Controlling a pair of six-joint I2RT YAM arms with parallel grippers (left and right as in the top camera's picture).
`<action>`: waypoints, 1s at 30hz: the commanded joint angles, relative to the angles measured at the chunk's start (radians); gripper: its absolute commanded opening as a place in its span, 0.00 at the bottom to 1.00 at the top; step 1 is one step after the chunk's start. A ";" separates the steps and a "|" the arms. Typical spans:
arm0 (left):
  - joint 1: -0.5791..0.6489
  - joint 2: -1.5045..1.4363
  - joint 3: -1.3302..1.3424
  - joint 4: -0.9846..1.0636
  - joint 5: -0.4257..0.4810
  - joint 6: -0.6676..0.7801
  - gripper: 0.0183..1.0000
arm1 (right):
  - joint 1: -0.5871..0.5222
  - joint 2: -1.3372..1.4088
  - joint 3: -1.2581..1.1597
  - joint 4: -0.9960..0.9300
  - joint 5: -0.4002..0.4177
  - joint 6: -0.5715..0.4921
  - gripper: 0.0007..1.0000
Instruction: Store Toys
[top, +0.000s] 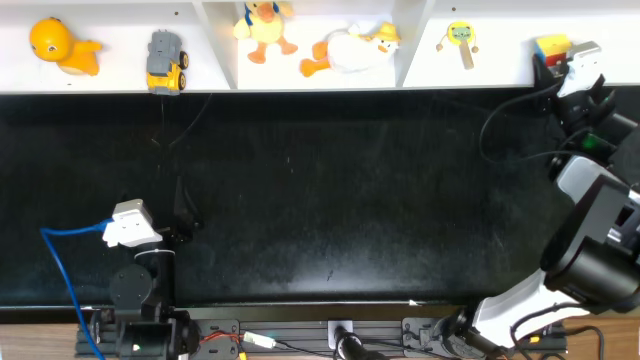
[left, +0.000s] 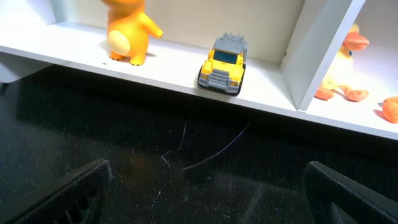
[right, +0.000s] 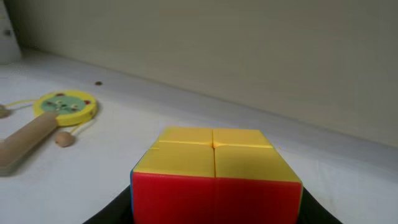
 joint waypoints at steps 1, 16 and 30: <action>0.002 -0.012 -0.005 0.002 0.010 -0.003 1.00 | -0.005 0.000 0.005 0.031 -0.019 0.061 0.04; 0.002 -0.012 -0.005 0.002 0.010 -0.003 1.00 | -0.015 0.126 0.020 0.163 0.132 0.232 0.04; 0.002 -0.012 -0.005 0.002 0.010 -0.003 1.00 | -0.010 0.200 0.146 0.069 0.120 0.232 0.04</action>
